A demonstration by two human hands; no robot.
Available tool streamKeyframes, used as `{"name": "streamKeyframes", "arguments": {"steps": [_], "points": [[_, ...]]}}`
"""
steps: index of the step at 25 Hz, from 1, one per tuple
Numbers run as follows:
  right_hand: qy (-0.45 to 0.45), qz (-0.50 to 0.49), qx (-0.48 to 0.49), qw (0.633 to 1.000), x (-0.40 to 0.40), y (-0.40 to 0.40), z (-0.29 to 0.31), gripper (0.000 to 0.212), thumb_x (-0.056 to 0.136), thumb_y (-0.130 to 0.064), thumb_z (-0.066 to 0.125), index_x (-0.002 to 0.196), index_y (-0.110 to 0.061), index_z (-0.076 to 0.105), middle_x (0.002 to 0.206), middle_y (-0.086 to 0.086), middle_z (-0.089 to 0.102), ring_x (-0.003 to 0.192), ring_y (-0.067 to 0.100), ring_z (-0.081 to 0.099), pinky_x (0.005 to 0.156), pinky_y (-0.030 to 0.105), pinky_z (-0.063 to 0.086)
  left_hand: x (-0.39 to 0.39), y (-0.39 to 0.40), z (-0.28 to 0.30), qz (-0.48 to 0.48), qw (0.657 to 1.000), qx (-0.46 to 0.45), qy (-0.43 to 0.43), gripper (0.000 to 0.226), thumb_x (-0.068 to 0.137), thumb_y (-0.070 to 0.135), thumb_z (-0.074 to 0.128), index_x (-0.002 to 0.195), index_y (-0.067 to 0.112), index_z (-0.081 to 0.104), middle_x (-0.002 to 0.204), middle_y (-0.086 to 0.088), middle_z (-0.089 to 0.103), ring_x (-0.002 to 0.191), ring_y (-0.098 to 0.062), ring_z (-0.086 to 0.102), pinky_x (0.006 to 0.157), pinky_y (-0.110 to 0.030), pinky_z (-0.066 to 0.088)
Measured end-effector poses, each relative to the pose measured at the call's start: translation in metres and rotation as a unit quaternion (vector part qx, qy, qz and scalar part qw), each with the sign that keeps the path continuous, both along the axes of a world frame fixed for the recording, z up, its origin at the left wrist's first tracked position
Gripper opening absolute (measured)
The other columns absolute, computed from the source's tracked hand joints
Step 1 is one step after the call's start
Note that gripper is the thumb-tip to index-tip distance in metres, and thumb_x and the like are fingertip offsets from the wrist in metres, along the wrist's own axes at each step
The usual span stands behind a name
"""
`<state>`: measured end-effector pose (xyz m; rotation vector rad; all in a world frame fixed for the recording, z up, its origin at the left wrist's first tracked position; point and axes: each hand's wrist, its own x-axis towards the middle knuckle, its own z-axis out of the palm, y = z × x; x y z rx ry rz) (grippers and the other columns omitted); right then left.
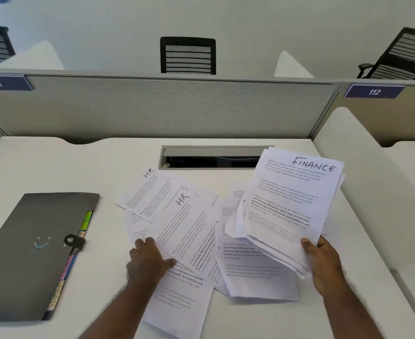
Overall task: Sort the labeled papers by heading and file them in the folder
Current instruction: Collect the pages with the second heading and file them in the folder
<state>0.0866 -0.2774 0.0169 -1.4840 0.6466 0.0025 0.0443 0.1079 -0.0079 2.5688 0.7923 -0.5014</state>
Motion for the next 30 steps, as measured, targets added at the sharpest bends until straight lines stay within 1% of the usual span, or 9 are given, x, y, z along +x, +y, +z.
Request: {"name": "streamKeyframes", "arguments": {"steps": [5, 10, 12, 16, 21, 23, 26, 28, 30], "points": [[0.016, 0.004, 0.003, 1.000, -0.009, 0.005, -0.004, 0.025, 0.095, -0.005, 0.055, 0.118, -0.010, 0.062, 0.115, 0.011, 0.067, 0.103, 0.032, 0.062, 0.058, 0.024, 0.054, 0.009, 0.005, 0.003, 0.047, 0.998, -0.051, 0.004, 0.106, 0.069, 0.042, 0.087, 0.147, 0.009, 0.023, 0.139, -0.014, 0.039, 0.132, -0.040, 0.044, 0.104, -0.056, 0.044], [0.041, 0.006, 0.026, 0.999, -0.012, 0.008, -0.004, 0.026, 0.095, -0.008, 0.054, 0.120, -0.011, 0.062, 0.110, 0.009, 0.067, 0.097, 0.031, 0.063, 0.054, 0.032, 0.057, 0.013, 0.014, -0.006, 0.087, 0.991, -0.100, -0.013, 0.104, 0.066, 0.030, 0.090, 0.146, 0.009, 0.028, 0.136, -0.017, 0.044, 0.128, -0.041, 0.049, 0.105, -0.056, 0.044], [0.035, 0.007, 0.018, 0.999, -0.011, 0.006, -0.004, 0.026, 0.096, -0.007, 0.054, 0.120, -0.011, 0.061, 0.111, 0.010, 0.067, 0.097, 0.031, 0.062, 0.053, 0.030, 0.054, 0.013, 0.016, -0.008, 0.089, 0.991, -0.096, -0.020, 0.099, 0.066, 0.030, 0.090, 0.143, 0.008, 0.032, 0.134, -0.018, 0.052, 0.127, -0.039, 0.051, 0.105, -0.053, 0.044], [0.020, 0.012, -0.001, 1.000, -0.010, 0.005, -0.009, 0.022, 0.095, -0.006, 0.054, 0.113, -0.013, 0.064, 0.114, 0.013, 0.067, 0.101, 0.033, 0.062, 0.068, 0.032, 0.052, 0.009, 0.017, -0.002, 0.090, 0.995, -0.037, 0.010, 0.081, 0.073, 0.039, 0.084, 0.136, 0.015, 0.039, 0.130, -0.011, 0.062, 0.123, -0.035, 0.056, 0.103, -0.046, 0.040], [-0.001, 0.017, -0.016, 1.000, -0.010, 0.009, -0.008, 0.022, 0.094, -0.001, 0.053, 0.110, -0.013, 0.063, 0.111, 0.011, 0.066, 0.098, 0.027, 0.063, 0.085, 0.035, 0.050, 0.006, 0.033, -0.007, 0.148, 0.981, -0.116, -0.043, 0.069, 0.083, 0.023, 0.073, 0.144, 0.015, 0.043, 0.137, -0.012, 0.059, 0.125, -0.034, 0.055, 0.103, -0.040, 0.043], [0.004, 0.019, -0.023, 1.000, -0.008, 0.010, -0.010, 0.022, 0.094, -0.002, 0.054, 0.110, -0.014, 0.064, 0.113, 0.011, 0.067, 0.097, 0.026, 0.063, 0.094, 0.044, 0.050, 0.004, 0.040, -0.004, 0.163, 0.973, -0.147, -0.064, 0.056, 0.085, 0.020, 0.070, 0.137, 0.011, 0.054, 0.133, -0.012, 0.062, 0.122, -0.032, 0.057, 0.102, -0.038, 0.043], [0.019, 0.019, -0.031, 0.999, -0.007, 0.007, -0.013, 0.021, 0.094, -0.005, 0.055, 0.104, -0.019, 0.067, 0.115, 0.010, 0.068, 0.105, 0.032, 0.063, 0.099, 0.057, 0.046, 0.001, 0.051, 0.013, 0.173, 0.945, -0.261, -0.096, 0.020, 0.089, 0.005, 0.064, 0.106, 0.004, 0.074, 0.098, -0.016, 0.076, 0.088, -0.029, 0.070, 0.088, -0.039, 0.056], [0.024, 0.019, -0.031, 0.999, -0.007, 0.008, -0.013, 0.020, 0.094, -0.005, 0.056, 0.098, -0.021, 0.067, 0.113, 0.009, 0.069, 0.100, 0.029, 0.064, 0.098, 0.058, 0.047, -0.002, 0.061, 0.031, 0.182, 0.924, -0.321, -0.099, 0.017, 0.090, -0.003, 0.059, 0.090, 0.001, 0.075, 0.088, -0.023, 0.076, 0.077, -0.033, 0.072, 0.079, -0.042, 0.059], [0.030, 0.021, -0.027, 0.999, -0.007, 0.009, -0.013, 0.019, 0.094, -0.007, 0.056, 0.095, -0.023, 0.067, 0.107, 0.005, 0.069, 0.095, 0.026, 0.064, 0.097, 0.059, 0.047, -0.006, 0.076, 0.048, 0.199, 0.914, -0.341, -0.094, 0.018, 0.089, -0.003, 0.057, 0.087, 0.001, 0.074, 0.084, -0.024, 0.076, 0.077, -0.038, 0.073, 0.074, -0.044, 0.060]]}}
